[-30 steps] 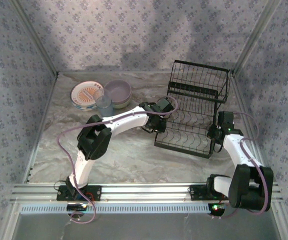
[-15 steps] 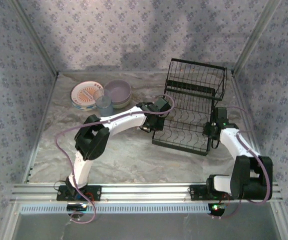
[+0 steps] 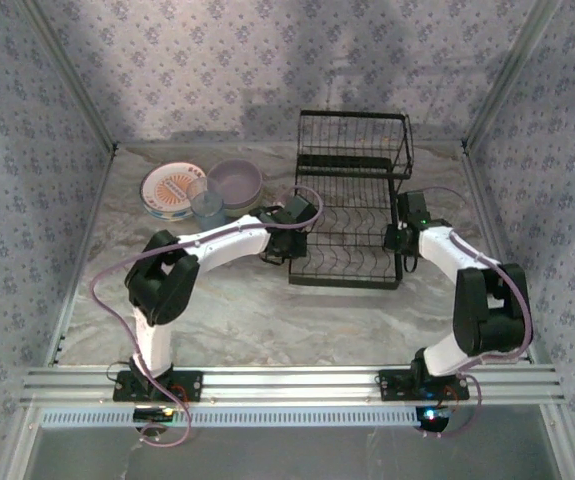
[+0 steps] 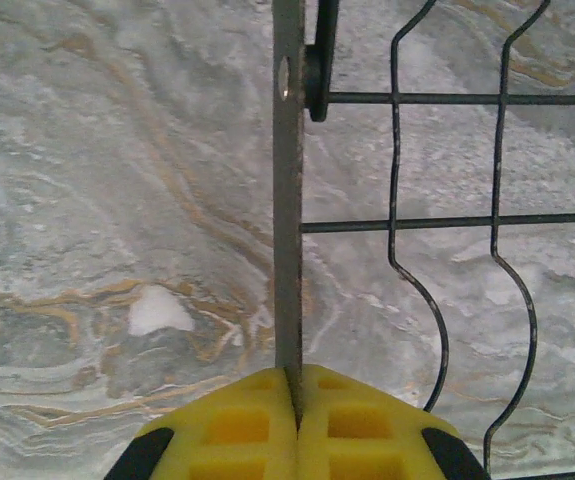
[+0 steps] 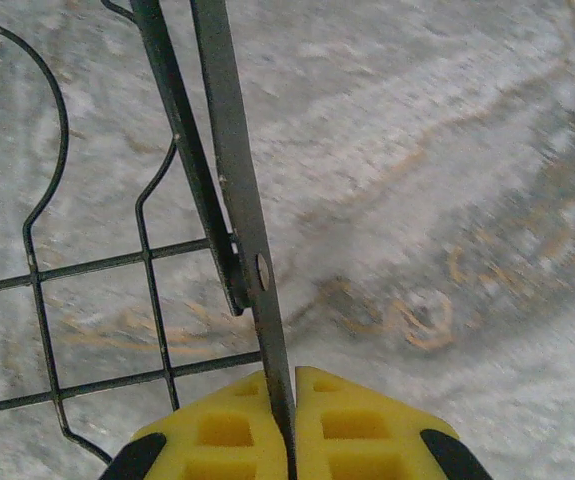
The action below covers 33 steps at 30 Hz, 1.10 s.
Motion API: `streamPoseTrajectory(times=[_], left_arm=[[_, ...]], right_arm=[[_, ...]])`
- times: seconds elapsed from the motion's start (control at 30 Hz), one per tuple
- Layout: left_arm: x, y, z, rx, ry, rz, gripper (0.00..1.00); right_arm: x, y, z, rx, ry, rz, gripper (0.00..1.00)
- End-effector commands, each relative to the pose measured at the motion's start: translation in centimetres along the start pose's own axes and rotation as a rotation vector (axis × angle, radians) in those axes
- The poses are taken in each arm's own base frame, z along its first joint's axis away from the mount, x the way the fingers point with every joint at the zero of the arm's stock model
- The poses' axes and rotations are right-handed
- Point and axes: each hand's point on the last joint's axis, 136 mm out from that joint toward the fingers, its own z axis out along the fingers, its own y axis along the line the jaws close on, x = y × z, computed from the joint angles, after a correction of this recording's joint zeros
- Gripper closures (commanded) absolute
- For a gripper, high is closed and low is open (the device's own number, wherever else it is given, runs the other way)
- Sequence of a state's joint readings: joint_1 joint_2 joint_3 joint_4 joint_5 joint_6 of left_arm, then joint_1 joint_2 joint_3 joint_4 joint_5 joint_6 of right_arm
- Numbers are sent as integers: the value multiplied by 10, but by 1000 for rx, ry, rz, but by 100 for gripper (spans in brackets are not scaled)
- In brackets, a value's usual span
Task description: Unload the mixed dishes from the dish rack
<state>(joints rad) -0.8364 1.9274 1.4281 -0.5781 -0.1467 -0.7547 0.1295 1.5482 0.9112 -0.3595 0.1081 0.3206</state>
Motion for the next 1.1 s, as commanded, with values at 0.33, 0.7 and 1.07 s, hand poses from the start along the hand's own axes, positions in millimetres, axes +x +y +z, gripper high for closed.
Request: streamPoseTrajectory(times=[0.33, 0.7, 1.07], left_arm=[[23, 6, 5, 44, 53, -79, 100], [12, 19, 8, 29, 49, -98, 100], [-8, 27, 19, 28, 75, -90, 100]], right_arm=[[-46, 85, 25, -212, -26, 20, 100], [-49, 105, 23, -263, -22, 22, 100], [-38, 101, 26, -271, -3, 72, 100]])
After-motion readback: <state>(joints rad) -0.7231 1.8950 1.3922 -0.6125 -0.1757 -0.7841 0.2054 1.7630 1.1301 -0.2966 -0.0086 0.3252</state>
